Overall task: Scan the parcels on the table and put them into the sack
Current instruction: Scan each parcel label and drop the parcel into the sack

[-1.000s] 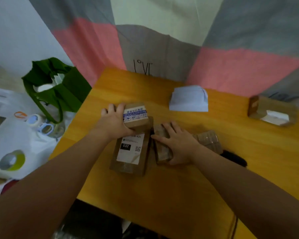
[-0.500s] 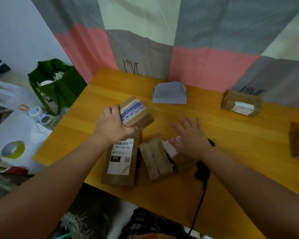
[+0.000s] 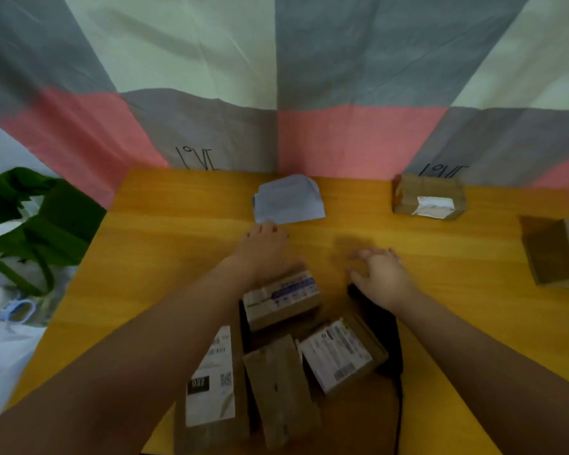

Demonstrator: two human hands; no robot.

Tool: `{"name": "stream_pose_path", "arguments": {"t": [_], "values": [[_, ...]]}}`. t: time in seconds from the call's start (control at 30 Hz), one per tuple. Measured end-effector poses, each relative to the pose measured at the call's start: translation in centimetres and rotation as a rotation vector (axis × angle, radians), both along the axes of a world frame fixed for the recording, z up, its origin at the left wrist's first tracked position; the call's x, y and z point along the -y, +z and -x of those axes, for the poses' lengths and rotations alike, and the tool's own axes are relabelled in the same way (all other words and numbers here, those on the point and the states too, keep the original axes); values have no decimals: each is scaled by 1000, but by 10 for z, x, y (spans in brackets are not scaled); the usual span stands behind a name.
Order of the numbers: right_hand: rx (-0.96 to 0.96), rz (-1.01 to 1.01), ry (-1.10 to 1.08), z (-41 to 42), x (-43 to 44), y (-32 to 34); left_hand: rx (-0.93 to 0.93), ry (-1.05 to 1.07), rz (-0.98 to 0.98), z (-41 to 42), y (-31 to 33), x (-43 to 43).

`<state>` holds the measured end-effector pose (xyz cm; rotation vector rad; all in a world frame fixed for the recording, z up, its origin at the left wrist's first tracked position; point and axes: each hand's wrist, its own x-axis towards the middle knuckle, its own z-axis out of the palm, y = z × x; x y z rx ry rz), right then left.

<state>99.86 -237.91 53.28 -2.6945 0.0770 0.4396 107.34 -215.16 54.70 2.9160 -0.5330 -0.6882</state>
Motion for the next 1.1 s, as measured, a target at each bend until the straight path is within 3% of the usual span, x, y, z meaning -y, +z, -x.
{"name": "stream_pose_path", "arguments": {"t": [0.07, 0.17, 0.33, 0.43, 0.47, 0.57, 0.67, 0.93, 1.1], "values": [[40, -25, -40, -24, 1, -2, 125, 19, 50, -44, -14, 10], [94, -38, -81, -54, 5, -13, 198, 32, -41, -107, -44, 26], [107, -37, -128, -73, 16, -29, 33, 85, 31, -159, -72, 32], [95, -45, -169, -66, 23, -32, -67, -30, 326, -138, -69, 45], [94, -47, -178, -61, 25, -31, -121, -96, 338, -121, -65, 51], [66, -40, -195, -34, 39, -29, -227, -251, 252, -73, -55, 67], [29, -15, -192, -6, 62, -26, -151, -263, 149, -49, -39, 88], [108, 11, -323, 17, 158, -10, 44, -278, 294, -53, -22, 224], [53, 264, -442, 21, 240, -26, -53, -156, 82, -72, -54, 309]]}}
